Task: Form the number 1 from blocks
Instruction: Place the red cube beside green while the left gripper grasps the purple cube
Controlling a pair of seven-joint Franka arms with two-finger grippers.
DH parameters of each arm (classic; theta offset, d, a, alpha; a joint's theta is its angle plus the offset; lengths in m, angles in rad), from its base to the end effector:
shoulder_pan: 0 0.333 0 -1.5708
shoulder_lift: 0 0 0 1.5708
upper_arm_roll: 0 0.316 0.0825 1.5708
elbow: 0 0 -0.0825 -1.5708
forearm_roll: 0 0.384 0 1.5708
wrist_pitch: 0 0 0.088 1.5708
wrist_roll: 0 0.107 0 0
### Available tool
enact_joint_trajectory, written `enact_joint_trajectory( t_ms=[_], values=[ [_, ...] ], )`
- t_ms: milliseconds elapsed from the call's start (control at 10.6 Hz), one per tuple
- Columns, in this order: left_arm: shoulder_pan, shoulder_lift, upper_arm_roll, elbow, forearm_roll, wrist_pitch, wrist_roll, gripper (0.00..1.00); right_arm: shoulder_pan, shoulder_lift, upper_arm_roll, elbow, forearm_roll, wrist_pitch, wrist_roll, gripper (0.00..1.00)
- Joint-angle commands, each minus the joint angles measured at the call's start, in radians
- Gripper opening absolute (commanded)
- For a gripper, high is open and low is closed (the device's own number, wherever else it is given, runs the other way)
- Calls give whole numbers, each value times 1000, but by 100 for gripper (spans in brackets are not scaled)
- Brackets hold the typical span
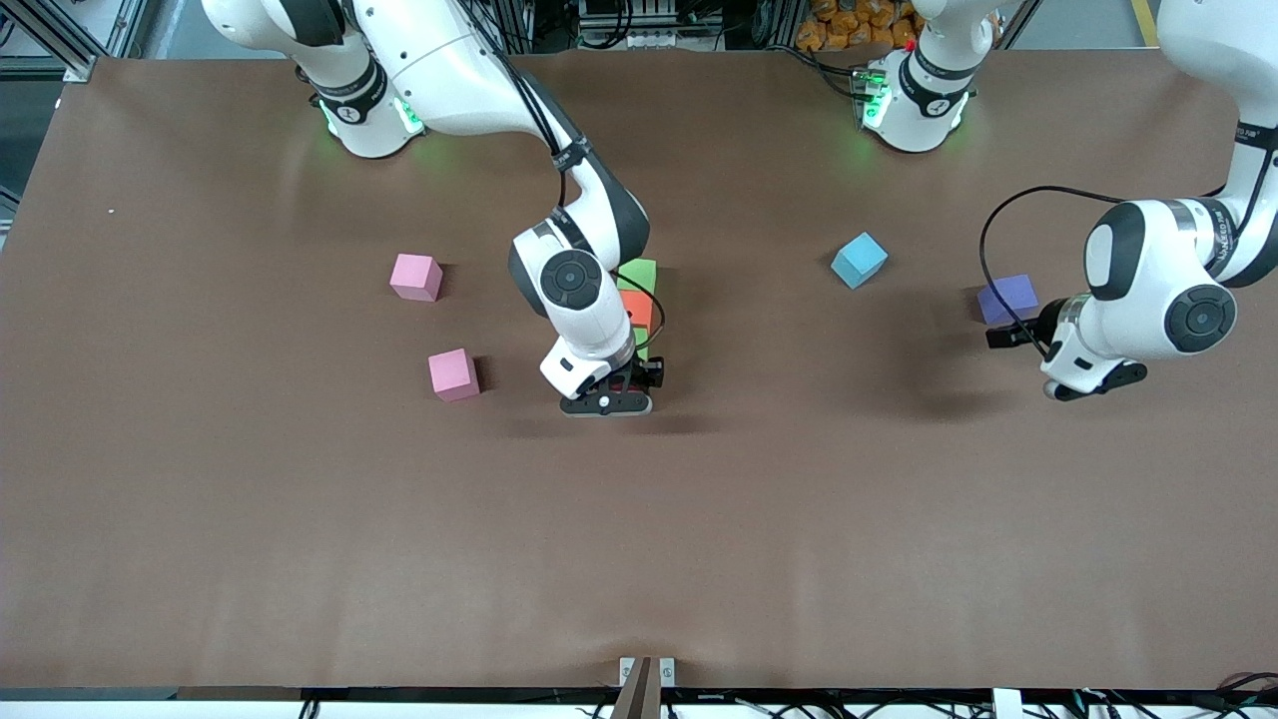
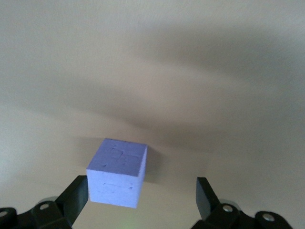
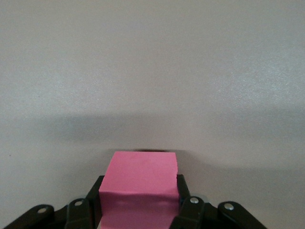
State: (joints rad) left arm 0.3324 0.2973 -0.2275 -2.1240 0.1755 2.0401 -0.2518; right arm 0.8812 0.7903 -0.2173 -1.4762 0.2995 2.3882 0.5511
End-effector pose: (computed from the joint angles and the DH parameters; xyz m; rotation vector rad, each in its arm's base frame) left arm 0.5259 0.0647 0.2486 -2.9701 -0.3657 0.5494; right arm 0.5560 0.4765 0.2283 -2.9982 0.0266 -0.1186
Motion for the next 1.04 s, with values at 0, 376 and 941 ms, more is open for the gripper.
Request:
enact_joint_trajectory(
  t_ms=[0, 376, 941],
  values=[
    [42, -33, -10, -121, 74, 96, 23, 100, 16, 17, -19, 24, 23, -9, 15, 56],
    [62, -30, -7, -188, 85, 141, 29, 100, 21, 17, -19, 22, 18, -4, 13, 100],
    [100, -30, -4, -237, 157, 214, 16, 100, -69, -115, -17, -41, 10, -18, 0, 100]
  ],
)
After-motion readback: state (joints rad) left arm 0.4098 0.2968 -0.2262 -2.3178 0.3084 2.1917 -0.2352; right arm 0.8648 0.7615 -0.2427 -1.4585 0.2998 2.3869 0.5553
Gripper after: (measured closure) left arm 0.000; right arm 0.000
